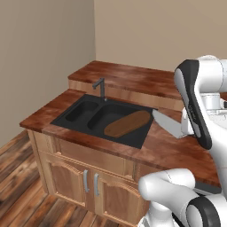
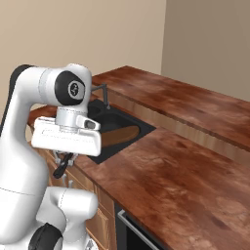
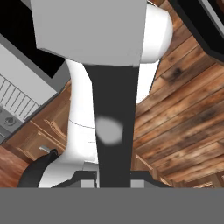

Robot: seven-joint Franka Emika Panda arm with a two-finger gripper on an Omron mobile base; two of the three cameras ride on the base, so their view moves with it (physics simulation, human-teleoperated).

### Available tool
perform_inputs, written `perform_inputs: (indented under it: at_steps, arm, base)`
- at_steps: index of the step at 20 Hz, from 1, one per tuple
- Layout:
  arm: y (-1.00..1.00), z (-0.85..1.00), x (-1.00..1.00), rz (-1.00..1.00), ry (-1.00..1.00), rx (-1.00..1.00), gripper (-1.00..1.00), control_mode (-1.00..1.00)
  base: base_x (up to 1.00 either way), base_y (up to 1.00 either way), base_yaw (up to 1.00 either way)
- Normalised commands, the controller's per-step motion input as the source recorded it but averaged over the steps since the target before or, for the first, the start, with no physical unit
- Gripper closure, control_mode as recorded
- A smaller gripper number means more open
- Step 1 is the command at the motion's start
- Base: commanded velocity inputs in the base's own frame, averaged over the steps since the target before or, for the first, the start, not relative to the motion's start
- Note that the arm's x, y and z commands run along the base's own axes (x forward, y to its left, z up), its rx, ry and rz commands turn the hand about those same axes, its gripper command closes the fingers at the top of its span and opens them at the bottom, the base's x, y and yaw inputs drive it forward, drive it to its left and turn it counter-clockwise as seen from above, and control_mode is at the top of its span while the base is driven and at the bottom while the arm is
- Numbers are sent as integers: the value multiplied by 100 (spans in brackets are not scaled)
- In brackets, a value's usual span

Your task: Move the cutting board and knife to the sink. Then move spray from the cabinet to the counter.

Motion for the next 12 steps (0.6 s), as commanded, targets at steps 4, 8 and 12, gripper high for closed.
perform_inputs:
  at_steps: [4, 8, 12]
  arm:
    - [0, 0, 0, 0, 0, 0, 100, 100]
    - [0, 0, 0, 0, 0, 0, 100, 100]
    - [48, 0, 100, 7, 4, 0, 100, -100]
  base:
    - [46, 7, 0]
    - [94, 26, 4]
    - [0, 0, 0]
